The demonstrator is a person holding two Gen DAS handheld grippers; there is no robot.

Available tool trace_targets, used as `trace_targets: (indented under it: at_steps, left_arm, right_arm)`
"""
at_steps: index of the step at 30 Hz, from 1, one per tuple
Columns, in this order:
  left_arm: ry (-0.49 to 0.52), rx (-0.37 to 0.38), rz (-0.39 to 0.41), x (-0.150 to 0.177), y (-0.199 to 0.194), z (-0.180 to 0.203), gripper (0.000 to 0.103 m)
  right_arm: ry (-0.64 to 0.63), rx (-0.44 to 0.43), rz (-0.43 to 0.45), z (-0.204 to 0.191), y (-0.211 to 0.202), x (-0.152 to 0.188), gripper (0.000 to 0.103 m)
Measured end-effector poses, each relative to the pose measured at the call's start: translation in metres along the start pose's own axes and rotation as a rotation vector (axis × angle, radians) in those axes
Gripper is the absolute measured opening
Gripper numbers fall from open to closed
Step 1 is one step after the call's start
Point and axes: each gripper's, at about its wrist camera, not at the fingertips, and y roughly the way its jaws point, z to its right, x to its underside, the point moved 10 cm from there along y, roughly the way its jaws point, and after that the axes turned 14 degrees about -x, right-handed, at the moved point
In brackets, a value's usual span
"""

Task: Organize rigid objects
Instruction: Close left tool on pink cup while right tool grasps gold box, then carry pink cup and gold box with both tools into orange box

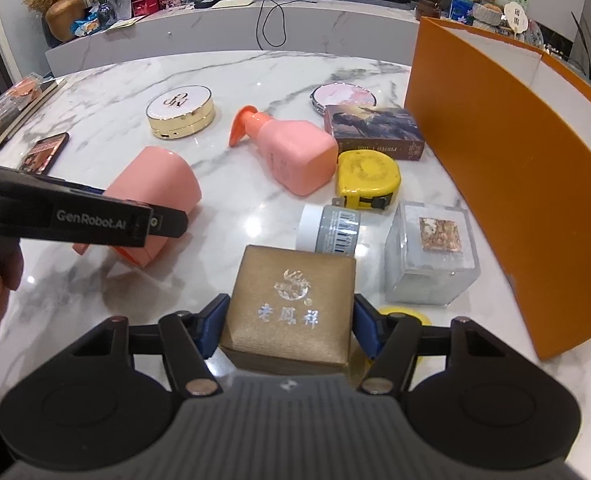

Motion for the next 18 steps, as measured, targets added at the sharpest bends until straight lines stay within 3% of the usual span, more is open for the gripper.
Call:
trace_targets:
  at_steps: [18]
  left_arm:
    - [-0.013,0.036,0.071,-0.008,-0.05,0.003,0.062]
  right_arm:
    - [-0.016,-0.022,0.097,-0.012,-0.049,-0.019,0.059]
